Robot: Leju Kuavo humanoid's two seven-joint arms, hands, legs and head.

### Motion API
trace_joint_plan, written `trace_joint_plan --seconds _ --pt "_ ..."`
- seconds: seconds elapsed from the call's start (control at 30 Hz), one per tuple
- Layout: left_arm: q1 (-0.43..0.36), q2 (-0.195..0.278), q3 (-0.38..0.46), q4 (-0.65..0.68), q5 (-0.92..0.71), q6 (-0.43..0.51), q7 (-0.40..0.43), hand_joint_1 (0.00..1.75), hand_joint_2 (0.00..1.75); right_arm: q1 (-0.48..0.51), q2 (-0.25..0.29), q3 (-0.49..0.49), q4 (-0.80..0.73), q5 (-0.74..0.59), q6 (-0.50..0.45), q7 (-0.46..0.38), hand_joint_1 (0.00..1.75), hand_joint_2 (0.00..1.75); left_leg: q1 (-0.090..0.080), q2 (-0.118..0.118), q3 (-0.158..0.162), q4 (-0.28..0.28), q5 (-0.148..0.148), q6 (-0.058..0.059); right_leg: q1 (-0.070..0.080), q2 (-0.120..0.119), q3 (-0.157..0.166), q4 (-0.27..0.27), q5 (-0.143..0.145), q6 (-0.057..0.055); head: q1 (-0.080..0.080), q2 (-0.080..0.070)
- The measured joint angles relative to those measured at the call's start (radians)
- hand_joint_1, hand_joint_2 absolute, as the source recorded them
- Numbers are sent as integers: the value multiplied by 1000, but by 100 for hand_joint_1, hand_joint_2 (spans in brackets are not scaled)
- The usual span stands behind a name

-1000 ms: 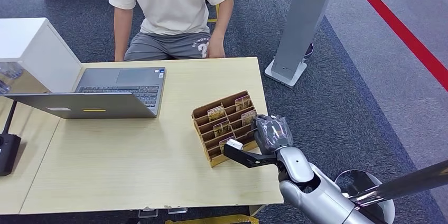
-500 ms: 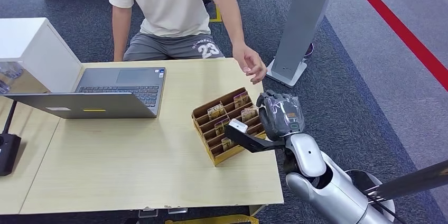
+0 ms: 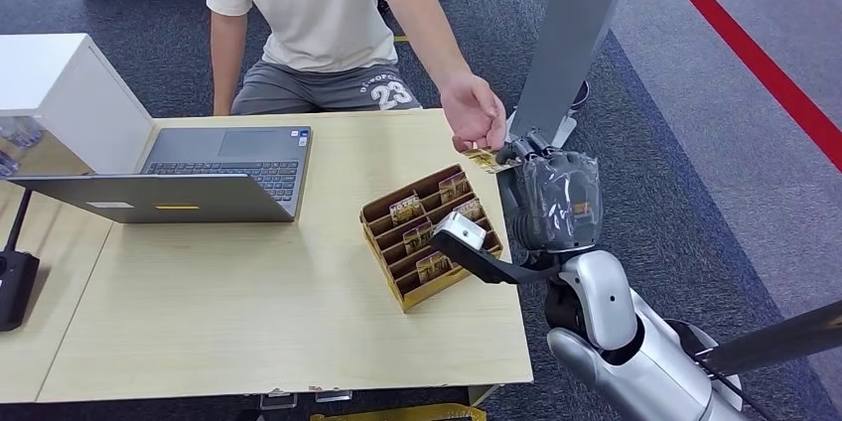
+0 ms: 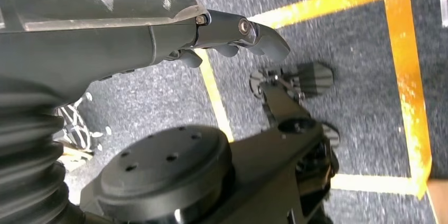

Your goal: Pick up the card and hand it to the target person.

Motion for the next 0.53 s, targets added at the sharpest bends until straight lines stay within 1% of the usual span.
trace_joint_plan --seconds 0.03,0.07,0.1,0.13,0.17,0.2,0.23,0.3,0.37,0.43,0.5,0.53 --pt "0 0 2 0 2 -11 0 0 175 2 3 0 2 4 -14 -5 130 175 0 0 0 0 0 0 0 0 0 0 0 0 0 0" --pt "0 0 5 0 4 -19 0 0 175 4 6 0 5 6 -23 -10 92 175 0 0 0 0 0 0 0 0 0 0 0 0 0 0" --pt "0 0 8 0 3 -24 0 0 175 5 8 -1 7 7 -27 -13 48 175 0 0 0 0 0 0 0 0 0 0 0 0 1 0" --pt "0 0 10 0 0 -26 2 0 131 7 10 -1 10 6 -30 -16 19 175 0 0 0 0 0 0 0 0 0 0 0 0 0 0" --pt "0 0 11 0 -4 -26 4 0 87 8 12 -1 13 3 -31 -19 6 175 0 0 0 0 0 0 0 0 0 0 0 0 0 0" --pt "0 0 11 0 -7 -26 7 0 44 8 14 -1 15 -1 -33 -22 0 175 0 0 0 0 0 0 0 0 0 0 0 0 0 0" --pt "0 0 11 0 -9 -25 9 0 0 8 16 -2 18 -7 -35 -25 0 175 0 0 0 0 0 0 0 0 0 0 0 0 0 0" --pt "0 0 13 0 -2 -24 10 0 0 9 22 -5 25 -54 -39 -42 0 175 0 0 0 0 0 0 0 0 0 0 0 0 0 0" --pt "0 0 16 0 4 -15 13 0 0 12 28 -11 32 -164 -41 -79 0 175 0 0 0 0 0 0 0 0 0 0 0 0 0 0" --pt "0 0 18 0 5 5 15 0 0 15 35 -19 40 -360 -35 -144 0 175 0 0 0 0 0 0 0 0 0 0 0 0 0 0" --pt "0 0 19 0 4 27 13 0 0 23 40 -30 49 -614 -12 -229 0 175 0 0 0 0 0 0 0 0 0 0 0 0 0 0" --pt "0 0 19 0 3 32 12 0 0 25 41 -32 51 -676 -6 -250 0 175 0 0 0 0 0 0 0 0 0 0 0 0 0 0"
